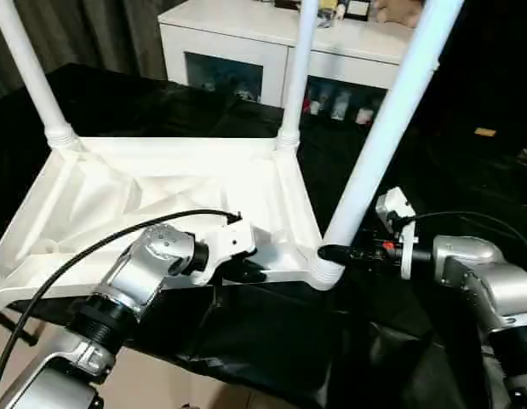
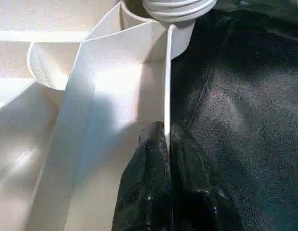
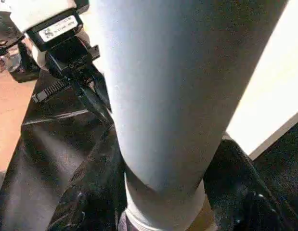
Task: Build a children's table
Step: Insert table leg to table base
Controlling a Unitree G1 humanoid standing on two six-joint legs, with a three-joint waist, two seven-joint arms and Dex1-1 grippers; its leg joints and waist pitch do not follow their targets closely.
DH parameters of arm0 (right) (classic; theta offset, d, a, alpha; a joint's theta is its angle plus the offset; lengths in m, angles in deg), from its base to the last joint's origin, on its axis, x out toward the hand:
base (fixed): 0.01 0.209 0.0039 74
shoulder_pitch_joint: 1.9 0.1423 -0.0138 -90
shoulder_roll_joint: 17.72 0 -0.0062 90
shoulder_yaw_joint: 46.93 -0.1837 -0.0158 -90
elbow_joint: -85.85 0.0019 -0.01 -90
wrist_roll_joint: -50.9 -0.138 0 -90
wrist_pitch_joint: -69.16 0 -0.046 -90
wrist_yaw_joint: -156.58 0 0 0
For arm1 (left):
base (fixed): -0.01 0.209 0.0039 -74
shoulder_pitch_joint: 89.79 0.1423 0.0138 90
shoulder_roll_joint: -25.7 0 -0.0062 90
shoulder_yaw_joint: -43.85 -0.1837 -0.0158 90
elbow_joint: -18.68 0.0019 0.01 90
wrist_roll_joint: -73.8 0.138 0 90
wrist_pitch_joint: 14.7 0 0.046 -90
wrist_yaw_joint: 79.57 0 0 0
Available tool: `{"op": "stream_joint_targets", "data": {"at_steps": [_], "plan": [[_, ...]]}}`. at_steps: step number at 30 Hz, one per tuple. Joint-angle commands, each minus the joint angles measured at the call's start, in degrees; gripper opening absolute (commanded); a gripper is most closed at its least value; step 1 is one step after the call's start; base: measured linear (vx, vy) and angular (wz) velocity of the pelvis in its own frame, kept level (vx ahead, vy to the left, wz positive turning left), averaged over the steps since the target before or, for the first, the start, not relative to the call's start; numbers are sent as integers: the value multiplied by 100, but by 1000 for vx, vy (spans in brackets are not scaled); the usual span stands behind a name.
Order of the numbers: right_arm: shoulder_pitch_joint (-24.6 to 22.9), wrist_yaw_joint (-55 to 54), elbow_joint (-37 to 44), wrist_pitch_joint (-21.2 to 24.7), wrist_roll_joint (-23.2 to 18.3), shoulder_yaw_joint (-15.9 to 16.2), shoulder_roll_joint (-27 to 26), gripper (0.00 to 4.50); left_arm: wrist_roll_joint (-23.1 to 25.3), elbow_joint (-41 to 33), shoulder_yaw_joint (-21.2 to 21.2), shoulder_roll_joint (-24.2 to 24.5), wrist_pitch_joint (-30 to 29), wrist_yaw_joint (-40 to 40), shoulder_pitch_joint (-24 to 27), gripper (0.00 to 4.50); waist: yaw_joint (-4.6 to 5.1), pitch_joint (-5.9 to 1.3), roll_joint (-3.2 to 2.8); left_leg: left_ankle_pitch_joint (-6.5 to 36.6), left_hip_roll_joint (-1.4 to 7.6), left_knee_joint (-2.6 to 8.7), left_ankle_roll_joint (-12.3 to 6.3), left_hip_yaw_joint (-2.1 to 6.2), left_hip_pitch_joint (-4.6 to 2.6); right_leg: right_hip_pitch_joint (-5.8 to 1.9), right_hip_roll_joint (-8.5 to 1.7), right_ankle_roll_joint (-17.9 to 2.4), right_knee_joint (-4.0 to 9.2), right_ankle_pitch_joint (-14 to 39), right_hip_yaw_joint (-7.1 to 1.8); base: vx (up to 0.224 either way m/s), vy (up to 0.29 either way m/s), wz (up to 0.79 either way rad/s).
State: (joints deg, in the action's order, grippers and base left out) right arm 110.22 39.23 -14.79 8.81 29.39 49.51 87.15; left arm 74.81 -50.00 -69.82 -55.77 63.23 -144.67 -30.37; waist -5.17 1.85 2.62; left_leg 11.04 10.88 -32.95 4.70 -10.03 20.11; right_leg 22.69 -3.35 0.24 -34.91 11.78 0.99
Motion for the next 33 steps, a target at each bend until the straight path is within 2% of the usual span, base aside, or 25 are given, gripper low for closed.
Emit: {"op": "stream_joint_targets", "data": {"at_steps": [1, 3, 5, 6, 8, 13, 16, 18, 20, 24, 25, 26, 27, 28, 30, 31, 33], "plan": [[-49, -91, -77, 168, 163, 85, 54, 186, 24, -26, 95, -15, 20, 167, -4, 0, 2, -233, -5, 1004, 222, 394, -153, 43, -5, -232, -377, -1251, 391, 501, -190, 0, 0, 0], [-12, -180, -135, 200, 192, 94, -8, 186, 22, -31, 92, -17, 14, 159, -2, 0, 7, -223, -4, 1091, 215, 392, -151, 37, -8, -233, -385, -1270, 404, 630, -188, 0, 0, 0], [94, -438, -331, 307, 322, 134, -135, 186, 23, -46, 82, -18, -6, 134, 1, 0, 14, -212, -14, 1219, 219, 411, -74, 45, -21, -213, -394, -1225, 428, 976, -190, 0, 0, 0], [196, -648, -545, 326, 485, 182, -208, 186, 23, -54, 77, -15, -21, 116, 3, 0, 21, -210, -11, 1244, 217, 413, -46, 45, -20, -210, -390, -1207, 433, 1044, -188, 0, 0, 0], [286, -796, -727, 397, 558, 221, -243, 186, 26, -64, 71, -8, -34, 103, 6, 0, 32, -215, -21, 1298, 220, 416, 17, 50, -26, -212, -391, -1172, 433, 1108, -191, 0, 0, 0], [414, -805, -929, 388, 630, 310, -260, 186, 23, -122, 61, 34, -78, 68, 41, 0, 34, -226, -14, 1184, 215, 402, -10, 44, -20, -230, -387, -1205, 405, 803, -189, 0, 0, 0], [509, -630, -931, 652, 445, 278, -294, 186, 21, -114, 64, 50, -82, 59, 37, 0, 49, -224, 8, 1190, 212, 399, -34, 42, -20, -235, -384, -1229, 407, 825, -186, 0, 0, 0], [516, -510, -945, 734, 450, 359, -264, 186, 22, -129, 62, 54, -92, 61, 48, 0, 47, -228, -11, 1173, 214, 397, -33, 43, -25, -234, -383, -1244, 399, 813, -187, 0, 0, 0], [545, -495, -1071, 678, 520, 432, -287, 186, 22, -129, 56, 51, -103, 56, 50, 0, 46, -240, -11, 1045, 213, 379, -52, 34, -25, -240, -385, -1311, 375, 550, -186, 0, 0, 0], [546, -672, -1279, 495, 493, 278, -444, 186, 21, -121, 51, 36, -111, 63, 45, 0, 47, -231, -8, 1139, 211, 384, -42, 32, -27, -236, -390, -1314, 391, 702, -186, 0, 0, 0], [503, -747, -1308, 435, 470, 202, -495, 186, 18, -135, 54, 36, -117, 69, 54, 0, 48, -227, 25, 1162, 214, 390, -35, 37, -17, -240, -396, -1289, 391, 813, -185, 0, 0, 0], [435, -816, -1319, 382, 437, 123, -544, 186, 14, -151, 59, 38, -126, 77, 64, 0, 54, -214, 1, 1259, 220, 408, -4, 43, -24, -222, -398, -1249, 415, 1004, -184, 0, 0, 0], [265, -889, -1288, 305, 368, 8, -609, 186, 7, -170, 74, 40, -140, 97, 80, 0, 57, -217, 27, 1286, 222, 409, 5, 42, -24, -228, -400, -1224, 423, 1062, -184, 0, 0, 0], [224, -902, -1277, 288, 353, -16, -622, 186, 5, -173, 79, 40, -143, 103, 82, 0, 47, -215, 17, 1356, 231, 414, 25, 43, -38, -212, -407, -1185, 435, 1138, -191, 0, 0, 0], [-89, -1005, -1186, 177, 221, -205, -735, 186, -2, -179, 105, 44, -158, 131, 97, 0, 52, -227, 30, 1335, 230, 415, 27, 48, -38, -219, -399, -1174, 425, 1057, -187, 0, 0, 0], [-190, -1045, -1147, 150, 196, -248, -762, 186, -3, -183, 112, 49, -161, 132, 101, 0, 40, -234, 12, 1281, 231, 414, 19, 49, -41, -217, -399, -1182, 411, 929, -188, 0, 0, 0], [-395, -1127, -1105, 34, 184, -315, -819, 186, -10, -180, 125, 52, -165, 138, 101, 0, 36, -236, 29, 1209, 224, 409, -14, 41, -35, -230, -392, -1201, 407, 785, -186, 0, 0, 0]]}}
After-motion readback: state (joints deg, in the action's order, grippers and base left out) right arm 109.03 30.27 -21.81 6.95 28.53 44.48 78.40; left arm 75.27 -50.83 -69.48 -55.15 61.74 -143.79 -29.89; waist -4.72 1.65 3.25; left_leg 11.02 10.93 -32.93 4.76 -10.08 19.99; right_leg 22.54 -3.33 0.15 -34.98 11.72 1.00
